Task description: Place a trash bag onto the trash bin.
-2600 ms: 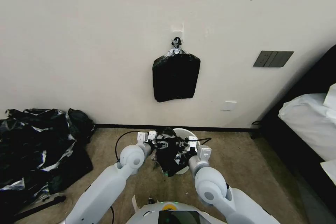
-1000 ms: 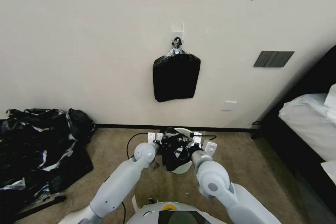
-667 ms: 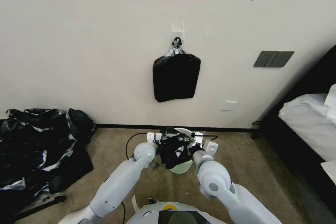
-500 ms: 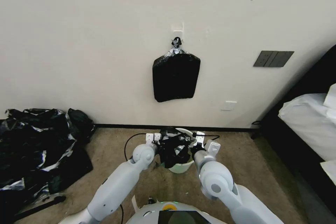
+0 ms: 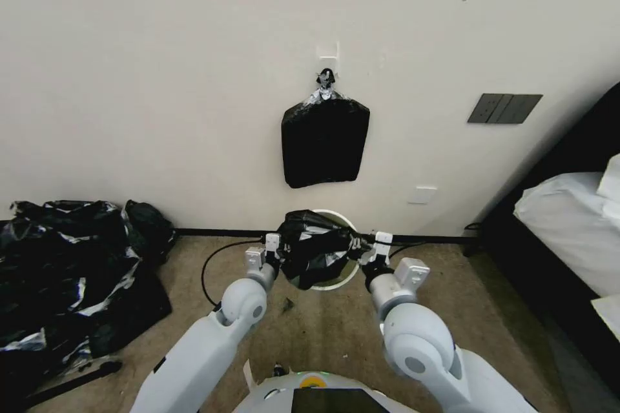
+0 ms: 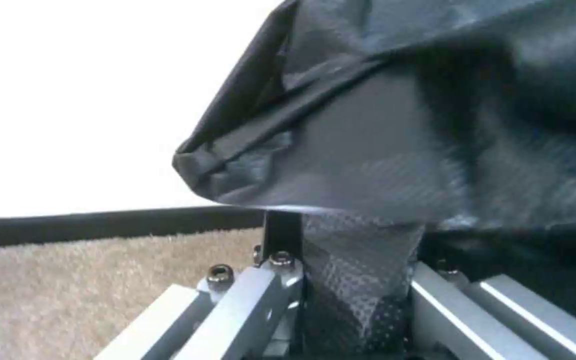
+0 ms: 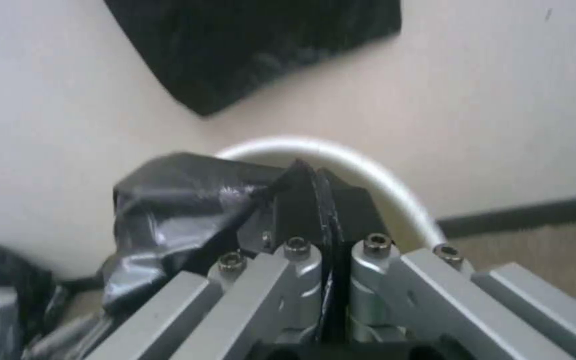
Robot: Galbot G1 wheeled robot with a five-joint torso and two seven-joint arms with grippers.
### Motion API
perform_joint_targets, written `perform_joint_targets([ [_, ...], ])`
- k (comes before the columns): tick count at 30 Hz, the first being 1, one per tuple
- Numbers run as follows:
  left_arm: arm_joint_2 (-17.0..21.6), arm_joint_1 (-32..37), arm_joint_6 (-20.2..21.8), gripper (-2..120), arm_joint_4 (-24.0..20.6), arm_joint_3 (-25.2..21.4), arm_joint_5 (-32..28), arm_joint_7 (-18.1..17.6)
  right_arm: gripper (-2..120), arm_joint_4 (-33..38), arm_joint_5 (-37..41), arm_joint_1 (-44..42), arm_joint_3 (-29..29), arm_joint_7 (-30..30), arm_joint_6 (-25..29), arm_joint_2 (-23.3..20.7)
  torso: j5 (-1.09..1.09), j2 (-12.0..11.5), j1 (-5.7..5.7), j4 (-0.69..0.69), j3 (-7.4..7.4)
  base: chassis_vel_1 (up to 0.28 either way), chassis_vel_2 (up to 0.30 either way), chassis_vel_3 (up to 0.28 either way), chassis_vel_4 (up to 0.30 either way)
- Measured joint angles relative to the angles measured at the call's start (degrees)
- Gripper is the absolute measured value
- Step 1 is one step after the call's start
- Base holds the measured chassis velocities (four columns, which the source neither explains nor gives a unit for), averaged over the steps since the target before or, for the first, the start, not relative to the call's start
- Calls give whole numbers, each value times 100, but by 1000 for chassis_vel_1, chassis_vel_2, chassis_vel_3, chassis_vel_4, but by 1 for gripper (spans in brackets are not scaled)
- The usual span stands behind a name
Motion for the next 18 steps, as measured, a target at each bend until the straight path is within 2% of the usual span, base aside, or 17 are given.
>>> perform_joint_targets([
  [7, 137, 157, -142, 1, -83, -125, 251, 203, 0, 66, -32, 10, 366, -12, 14, -121, 0, 0, 0, 0, 0, 0, 0, 0, 0],
  [12, 221, 253, -226, 1, -167, -266, 217, 250, 0, 66, 23, -112, 791, -6, -26, -246, -1, 0, 0, -1, 0, 0, 0, 0, 0],
  [18, 303, 299, -293, 1, -259, -388, 42, 338, 0, -6, 83, -263, 1012, 4, -136, -250, 0, 0, 0, -1, 0, 0, 0, 0, 0],
])
